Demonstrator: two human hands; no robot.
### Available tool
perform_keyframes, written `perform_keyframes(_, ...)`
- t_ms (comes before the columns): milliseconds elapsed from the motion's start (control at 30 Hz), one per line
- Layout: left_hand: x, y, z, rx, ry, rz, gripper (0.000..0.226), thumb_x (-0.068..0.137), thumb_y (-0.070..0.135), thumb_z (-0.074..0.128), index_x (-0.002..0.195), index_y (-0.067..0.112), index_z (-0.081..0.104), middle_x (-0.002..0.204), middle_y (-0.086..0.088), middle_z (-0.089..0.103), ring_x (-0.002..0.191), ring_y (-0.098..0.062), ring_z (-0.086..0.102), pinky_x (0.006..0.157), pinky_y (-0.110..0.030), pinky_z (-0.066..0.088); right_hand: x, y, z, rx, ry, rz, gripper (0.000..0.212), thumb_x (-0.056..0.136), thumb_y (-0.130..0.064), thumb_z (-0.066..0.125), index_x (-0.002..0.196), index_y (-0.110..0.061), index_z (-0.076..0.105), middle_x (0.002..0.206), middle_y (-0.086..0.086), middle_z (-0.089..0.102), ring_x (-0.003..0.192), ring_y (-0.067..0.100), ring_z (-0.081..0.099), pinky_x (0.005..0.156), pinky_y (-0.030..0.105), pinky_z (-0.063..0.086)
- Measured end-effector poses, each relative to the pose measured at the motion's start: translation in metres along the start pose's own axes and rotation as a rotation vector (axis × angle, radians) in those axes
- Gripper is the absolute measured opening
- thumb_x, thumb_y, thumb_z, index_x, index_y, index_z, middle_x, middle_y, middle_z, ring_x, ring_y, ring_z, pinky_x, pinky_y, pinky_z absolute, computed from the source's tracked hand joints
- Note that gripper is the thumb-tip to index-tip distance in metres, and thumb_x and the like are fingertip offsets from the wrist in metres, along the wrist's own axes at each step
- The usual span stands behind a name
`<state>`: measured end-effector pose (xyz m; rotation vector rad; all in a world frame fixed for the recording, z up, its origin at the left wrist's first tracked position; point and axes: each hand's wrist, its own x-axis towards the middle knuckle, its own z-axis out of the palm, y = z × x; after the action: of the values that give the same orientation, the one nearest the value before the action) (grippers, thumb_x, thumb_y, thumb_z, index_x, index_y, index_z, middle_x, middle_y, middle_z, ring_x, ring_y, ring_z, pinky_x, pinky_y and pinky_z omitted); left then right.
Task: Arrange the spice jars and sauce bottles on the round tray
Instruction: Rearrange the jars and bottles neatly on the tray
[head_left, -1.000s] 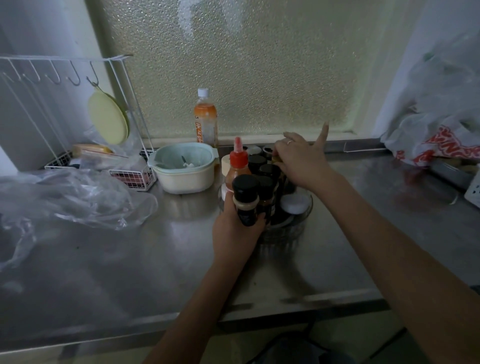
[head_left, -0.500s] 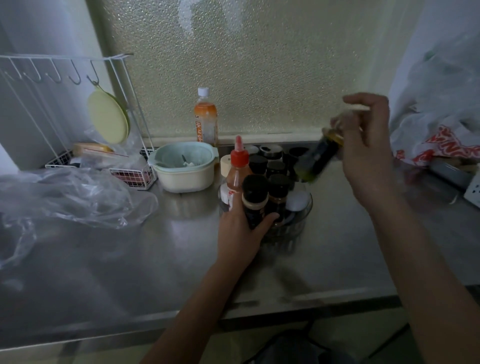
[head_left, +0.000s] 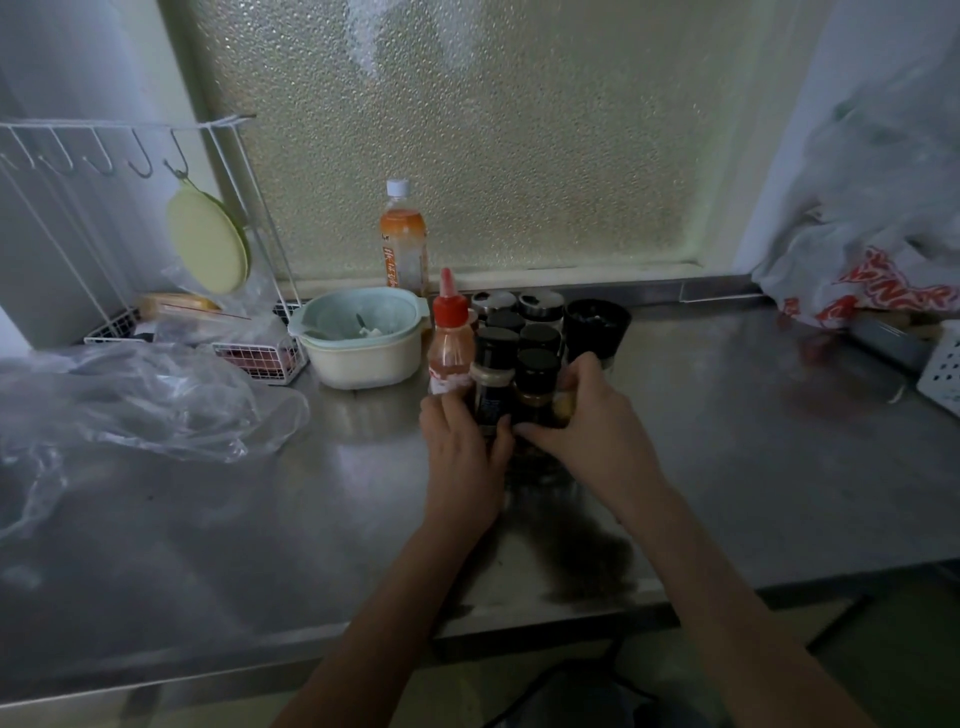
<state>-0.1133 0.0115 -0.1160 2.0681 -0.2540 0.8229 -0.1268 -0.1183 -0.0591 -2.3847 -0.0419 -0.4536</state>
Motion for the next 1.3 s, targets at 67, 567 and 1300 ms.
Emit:
perform_keyframes(67, 0.0, -0.001, -0.001, -0.021, -0.017, -0.017, 0.038, 0.082, 0.029, 0.047, 0.107, 0.0, 0.045, 0.1, -0.004, 0.034, 0.091, -0.017, 0.038, 0.081, -0.026, 0.034, 0.001, 0.002, 0.008, -0.095, 0.027, 0.05, 0.056, 0.069, -0.04, 0.078, 0.103, -0.016, 0.041, 0.101, 0.007, 0.06, 0.095, 0.03, 0.059, 0.067, 0.035, 0.043)
perform_keyframes(567, 0.002, 0.001, -0.005, 0.125, -0.075, -0.035, 0.025, 0.073, 0.014, 0.072, 0.069, 0.016, 0.047, 0.077, 0.001, 0.046, 0.071, -0.015, 0.042, 0.061, -0.024, 0.028, 0.006, 0.004, 0.021, -0.235, 0.049, 0.17, 0.042, 0.076, -0.034, 0.072, 0.11, -0.017, 0.053, 0.108, 0.009, 0.063, 0.101, 0.031, 0.061, 0.072, 0.034, 0.044)
perform_keyframes(1300, 0.0, -0.004, 0.003, 0.293, -0.156, 0.06, 0.03, 0.086, 0.034, 0.035, 0.087, 0.012, 0.056, 0.088, -0.007, 0.06, 0.084, -0.025, 0.05, 0.072, -0.037, 0.042, -0.012, 0.005, 0.022, -0.053, 0.086, -0.031, 0.01, 0.084, -0.018, 0.061, 0.091, -0.017, 0.054, 0.079, -0.001, 0.056, 0.077, 0.021, 0.058, 0.058, 0.027, 0.04)
